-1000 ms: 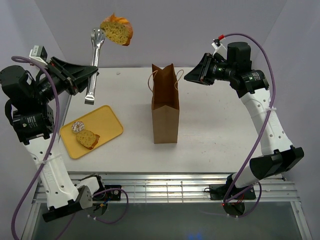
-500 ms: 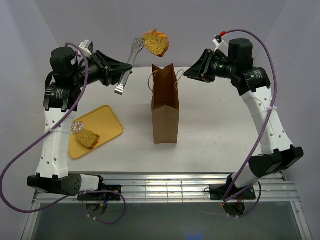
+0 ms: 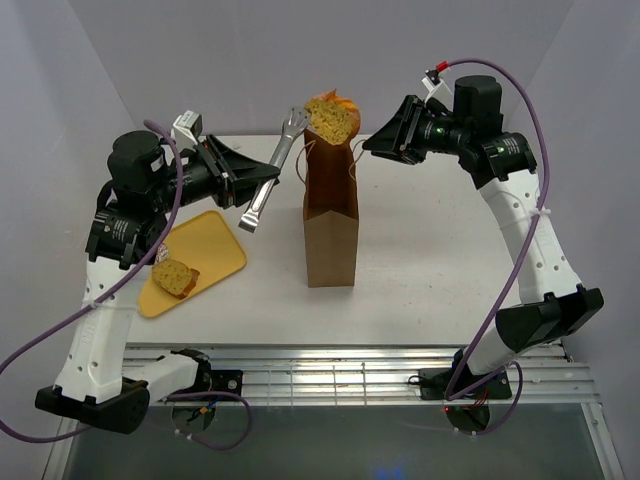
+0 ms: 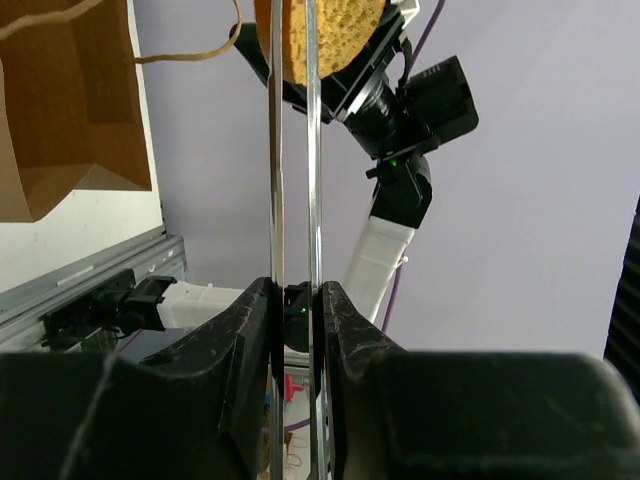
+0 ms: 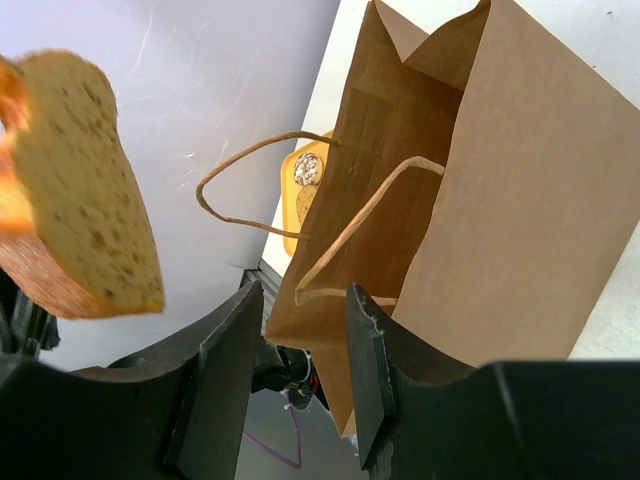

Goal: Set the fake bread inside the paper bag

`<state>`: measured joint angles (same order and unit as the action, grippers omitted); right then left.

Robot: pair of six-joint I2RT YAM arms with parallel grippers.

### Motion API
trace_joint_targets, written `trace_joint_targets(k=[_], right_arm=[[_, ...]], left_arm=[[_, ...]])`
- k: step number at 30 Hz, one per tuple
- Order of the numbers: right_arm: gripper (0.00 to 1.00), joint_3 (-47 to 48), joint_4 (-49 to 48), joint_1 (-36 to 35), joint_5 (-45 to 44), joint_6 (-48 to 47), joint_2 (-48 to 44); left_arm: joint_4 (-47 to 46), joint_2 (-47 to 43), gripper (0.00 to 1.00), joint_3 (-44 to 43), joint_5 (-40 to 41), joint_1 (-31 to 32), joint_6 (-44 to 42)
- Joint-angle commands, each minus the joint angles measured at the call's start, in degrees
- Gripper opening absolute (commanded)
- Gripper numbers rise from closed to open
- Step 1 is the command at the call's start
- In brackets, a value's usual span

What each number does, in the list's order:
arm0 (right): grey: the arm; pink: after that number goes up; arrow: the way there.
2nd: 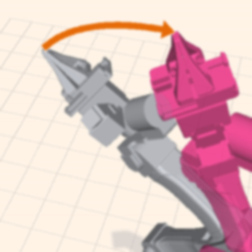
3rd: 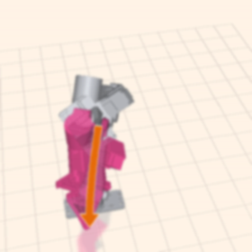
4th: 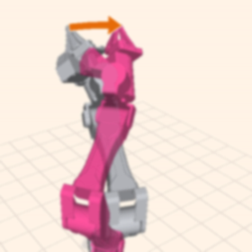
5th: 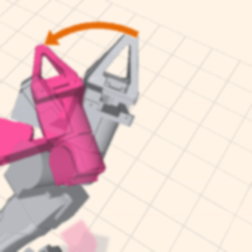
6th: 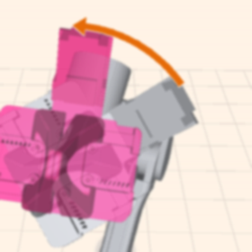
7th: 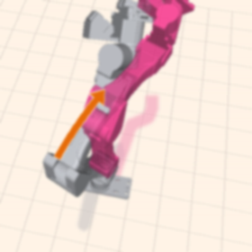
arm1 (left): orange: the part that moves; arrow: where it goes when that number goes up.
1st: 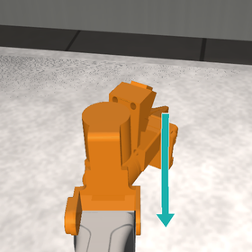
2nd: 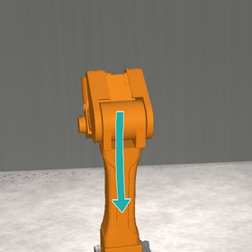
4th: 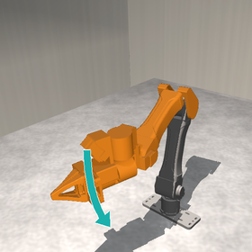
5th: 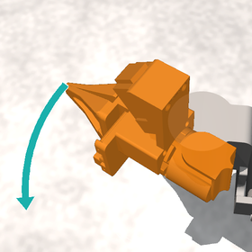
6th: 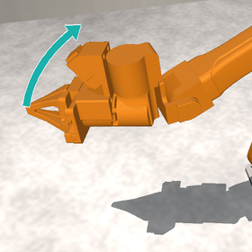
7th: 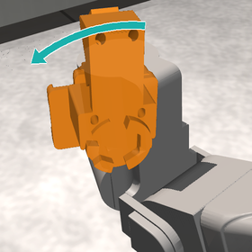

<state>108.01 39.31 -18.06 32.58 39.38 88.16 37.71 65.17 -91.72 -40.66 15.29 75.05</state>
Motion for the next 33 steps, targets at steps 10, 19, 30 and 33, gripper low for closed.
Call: trace_joint_targets(k=[10, 19, 30, 33], right_arm=[[0.40, 0.89, -5.30, -2.68, 1.79, 1.76, 3.33], [0.26, 2.56, -4.07, -2.59, 0.30, 0.62, 3.95], [0.23, 1.95, -3.27, -2.50, -1.29, 0.00, 1.84], [0.22, 1.77, -3.10, -2.50, -1.38, -0.18, 1.67]], left_arm=[[1.66, -7.16, 0.03, 7.79, 2.26, 1.67, 0.19], [3.68, -7.77, 0.17, 10.42, 1.91, 1.76, -0.78], [6.14, -10.06, 0.39, 13.24, 2.87, 1.76, -2.18], [6.40, -9.71, 0.45, 12.54, 3.13, 1.67, -2.80]])
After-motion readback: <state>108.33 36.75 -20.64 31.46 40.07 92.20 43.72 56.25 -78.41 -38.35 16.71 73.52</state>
